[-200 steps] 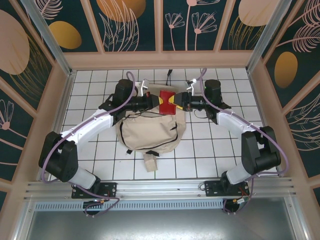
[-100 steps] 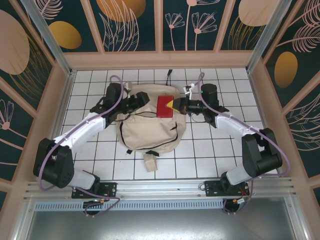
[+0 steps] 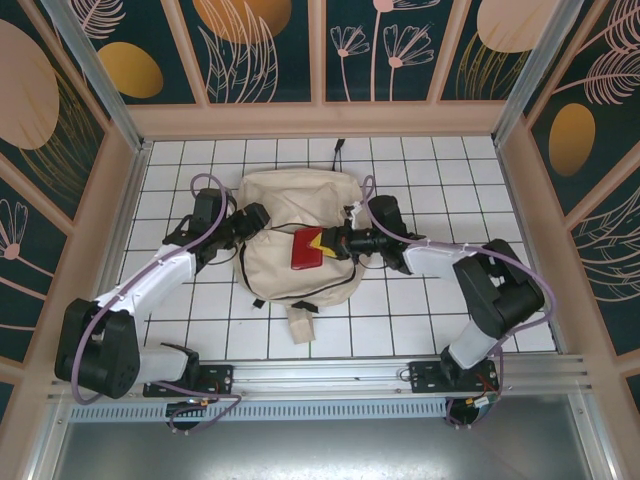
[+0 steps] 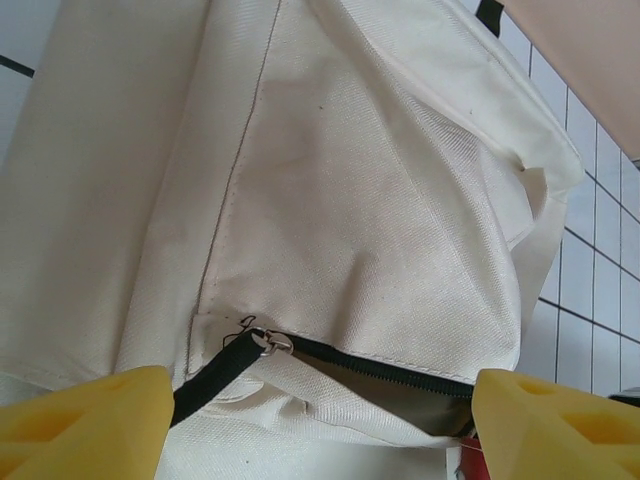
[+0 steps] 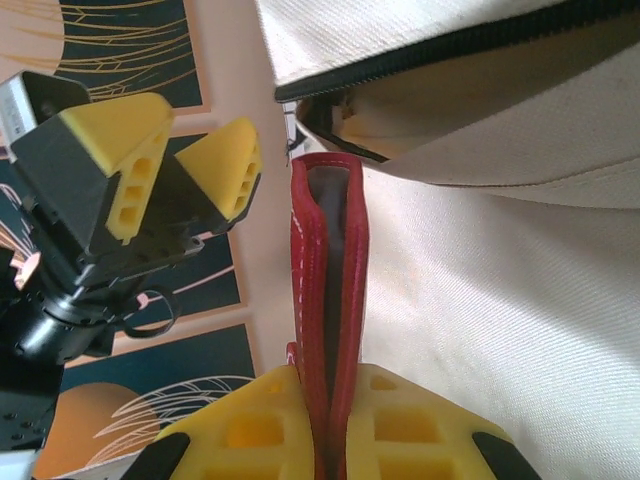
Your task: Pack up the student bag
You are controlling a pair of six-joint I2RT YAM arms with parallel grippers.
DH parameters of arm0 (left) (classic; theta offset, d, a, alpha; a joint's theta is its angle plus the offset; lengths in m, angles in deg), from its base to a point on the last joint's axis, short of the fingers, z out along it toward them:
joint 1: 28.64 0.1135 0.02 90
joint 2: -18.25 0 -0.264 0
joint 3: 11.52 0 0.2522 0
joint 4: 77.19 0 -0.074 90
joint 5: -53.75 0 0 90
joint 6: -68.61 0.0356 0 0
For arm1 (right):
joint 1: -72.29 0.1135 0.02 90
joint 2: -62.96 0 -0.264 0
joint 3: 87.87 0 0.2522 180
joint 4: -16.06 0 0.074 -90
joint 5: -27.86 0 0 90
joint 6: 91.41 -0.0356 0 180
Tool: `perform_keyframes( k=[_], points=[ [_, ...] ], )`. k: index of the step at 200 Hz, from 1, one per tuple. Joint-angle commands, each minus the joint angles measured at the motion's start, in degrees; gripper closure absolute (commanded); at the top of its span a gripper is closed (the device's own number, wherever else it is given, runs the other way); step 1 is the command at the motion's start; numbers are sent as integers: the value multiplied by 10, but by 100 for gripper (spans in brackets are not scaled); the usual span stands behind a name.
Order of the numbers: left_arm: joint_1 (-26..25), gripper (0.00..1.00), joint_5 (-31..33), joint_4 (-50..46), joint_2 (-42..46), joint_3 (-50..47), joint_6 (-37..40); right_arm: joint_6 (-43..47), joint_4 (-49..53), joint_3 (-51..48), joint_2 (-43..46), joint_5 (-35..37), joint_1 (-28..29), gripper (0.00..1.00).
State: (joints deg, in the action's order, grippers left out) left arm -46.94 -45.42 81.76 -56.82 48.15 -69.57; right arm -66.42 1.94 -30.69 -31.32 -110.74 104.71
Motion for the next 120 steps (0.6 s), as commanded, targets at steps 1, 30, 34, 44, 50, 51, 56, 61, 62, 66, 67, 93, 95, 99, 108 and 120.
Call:
perform_keyframes(
  k=[1, 30, 34, 44, 50, 51, 56, 61, 62, 66, 67, 93, 95, 99, 108, 120],
  points=[
    [4, 21, 13, -5, 14, -7, 13, -50, -67, -5, -17, 9, 5, 95],
    [4, 21, 8, -4, 14, -8, 15, -63, -64, -6, -28, 24, 3, 95],
    [3, 21, 7, -3, 14, -8, 15, -68, -69, -9, -30, 28, 1, 96],
    [4, 21, 5, -1, 12, -8, 15, -88, -89, -17, -33, 34, -2, 96],
    [4, 21, 5, 0, 12, -8, 15, -100, -100, -20, -36, 37, -4, 95],
    [4, 21, 4, 0, 12, -8, 15, -102, -101, -21, -36, 39, -4, 95],
    [4, 21, 4, 0, 11, -8, 15, -112, -104, -23, -38, 46, -6, 96],
    [4, 21, 3, 1, 11, -8, 14, -122, -104, -26, -39, 54, -7, 96],
    [4, 21, 2, 1, 11, -8, 14, -123, -104, -26, -39, 55, -7, 96],
    [4, 21, 2, 1, 11, -8, 14, -129, -104, -28, -40, 62, -8, 95],
    [4, 21, 1, 1, 11, -8, 14, -131, -104, -29, -41, 64, -7, 96],
    [4, 20, -1, 4, 12, -10, 14, -196, -150, -53, -44, 115, -8, 96],
    [3, 20, -2, 4, 12, -9, 14, -203, -155, -55, -44, 118, -7, 96],
    [4, 20, -3, 5, 12, -10, 14, -213, -165, -59, -44, 129, -7, 96],
    [4, 20, -6, 7, 11, -11, 13, -233, -188, -65, -46, 148, -7, 95],
    [3, 20, -10, 10, 11, -14, 12, -255, -219, -71, -50, 175, -7, 95]
  ],
)
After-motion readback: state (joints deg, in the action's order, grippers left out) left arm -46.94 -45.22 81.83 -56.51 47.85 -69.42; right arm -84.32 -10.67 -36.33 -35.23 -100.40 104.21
